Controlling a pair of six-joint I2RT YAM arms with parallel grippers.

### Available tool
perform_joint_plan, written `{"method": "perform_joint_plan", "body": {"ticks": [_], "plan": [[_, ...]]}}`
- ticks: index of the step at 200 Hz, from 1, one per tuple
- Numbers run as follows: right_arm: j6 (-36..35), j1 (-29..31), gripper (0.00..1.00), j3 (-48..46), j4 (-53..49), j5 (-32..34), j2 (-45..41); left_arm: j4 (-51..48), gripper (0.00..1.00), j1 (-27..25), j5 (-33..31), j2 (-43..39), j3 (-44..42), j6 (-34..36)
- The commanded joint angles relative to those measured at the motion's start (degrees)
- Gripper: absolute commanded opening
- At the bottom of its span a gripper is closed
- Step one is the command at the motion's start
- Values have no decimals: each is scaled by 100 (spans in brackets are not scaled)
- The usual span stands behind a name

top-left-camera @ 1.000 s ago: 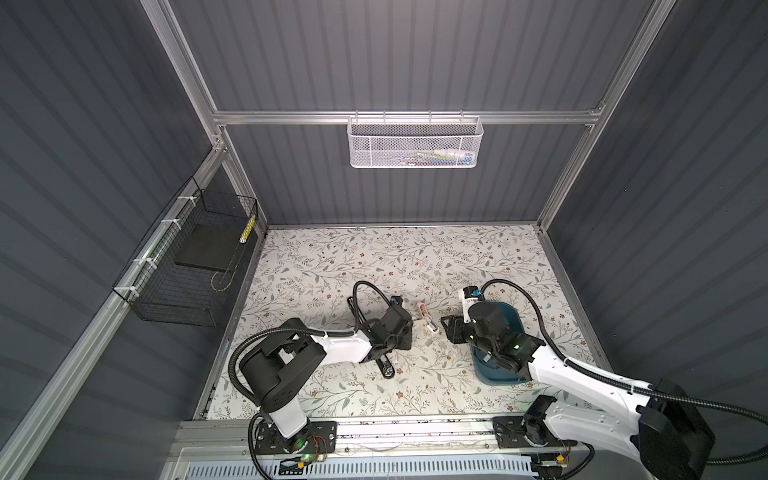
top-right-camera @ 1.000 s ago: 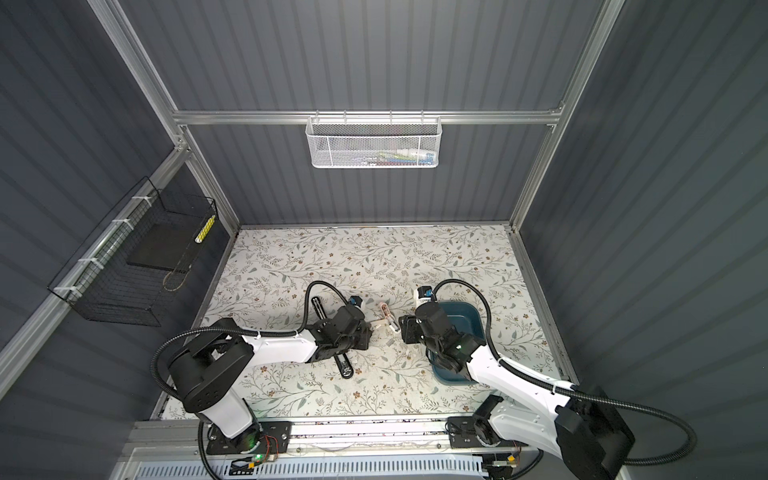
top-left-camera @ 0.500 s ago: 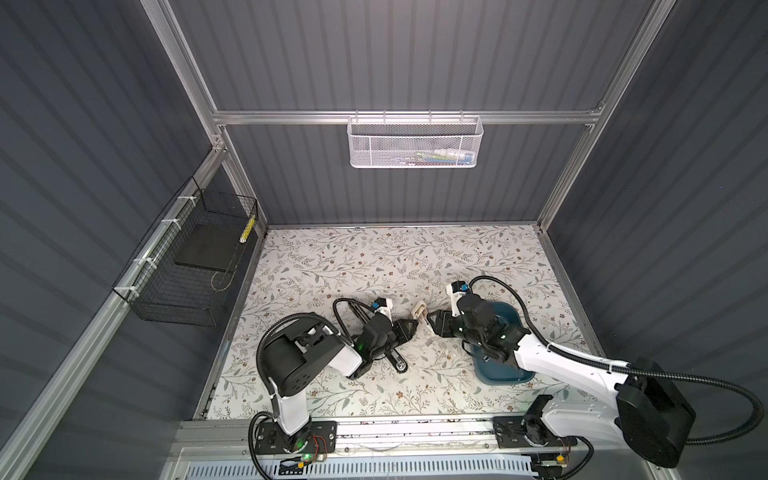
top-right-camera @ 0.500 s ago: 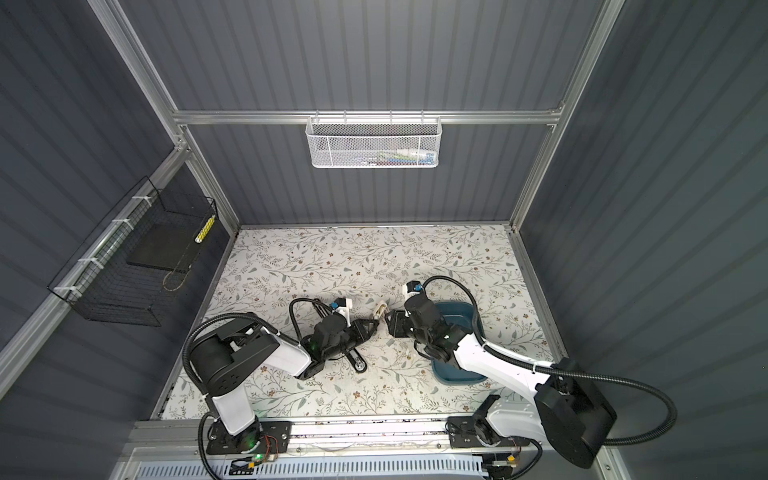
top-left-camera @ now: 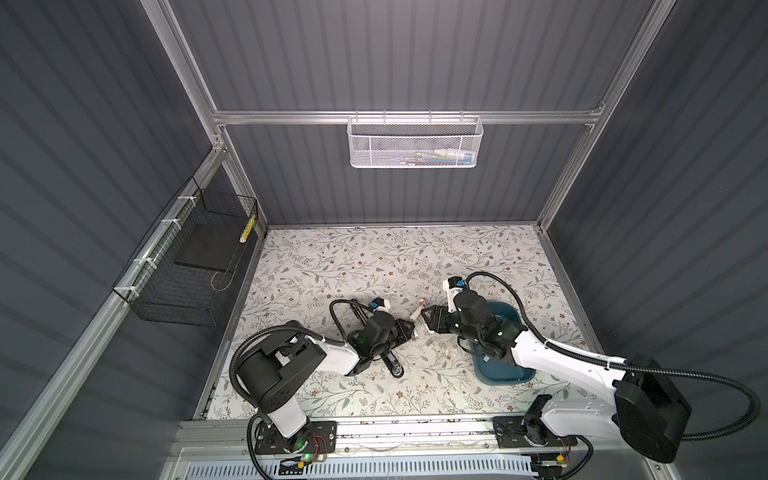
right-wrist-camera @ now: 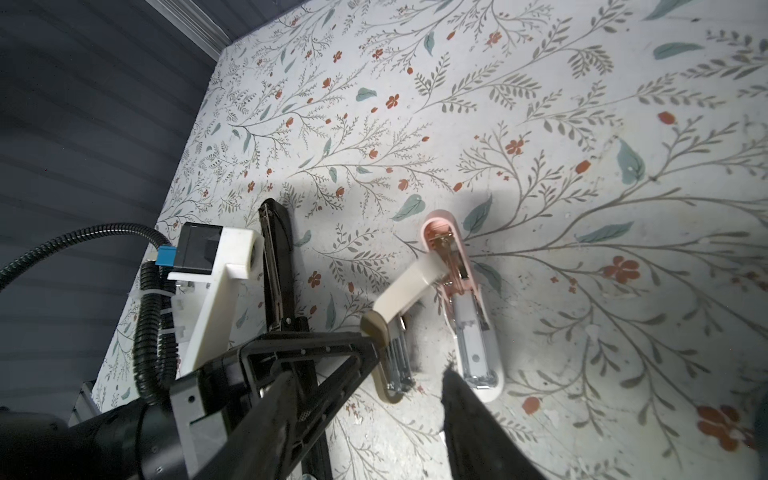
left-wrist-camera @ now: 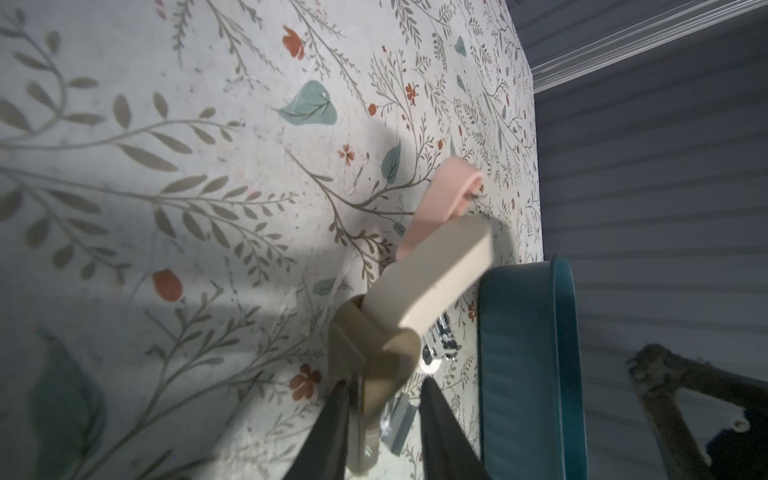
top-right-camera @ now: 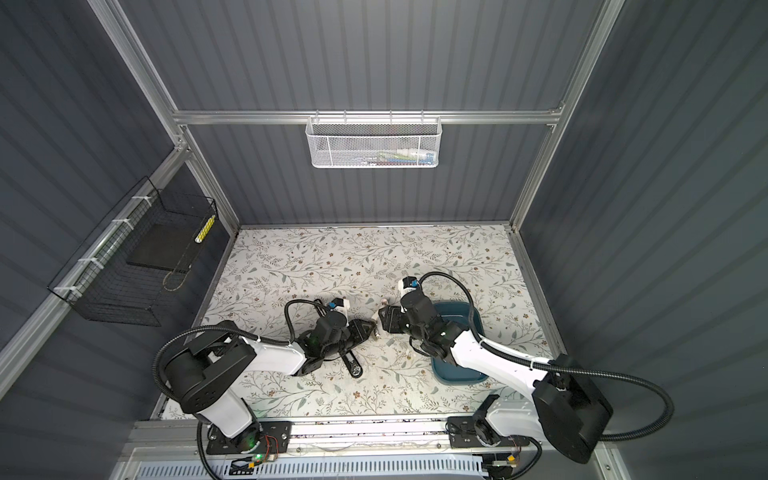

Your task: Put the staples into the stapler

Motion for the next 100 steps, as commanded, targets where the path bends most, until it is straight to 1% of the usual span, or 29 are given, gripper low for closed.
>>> {"method": "perform_joint_plan", "body": {"ticks": [1,37,58,74,100], "plan": [[-32,20,60,137,-26,71,-259,-958,31,-29,-241,-454,211,346],[-68,37,61,164,-62,30,-290,-1471,30,-27,-487,-1146,16,409],[-52,37,61,136,-71,86,-229,-1743,31,-29,-540,-1214,-10,449],[-56,46,60,146,-108,70,-154,-2023,32,-29,-570,-1206,127,605],[-103,64,59,142,-308,261,-45,-2777,42,-29,-553,-1146,657,1087]]}}
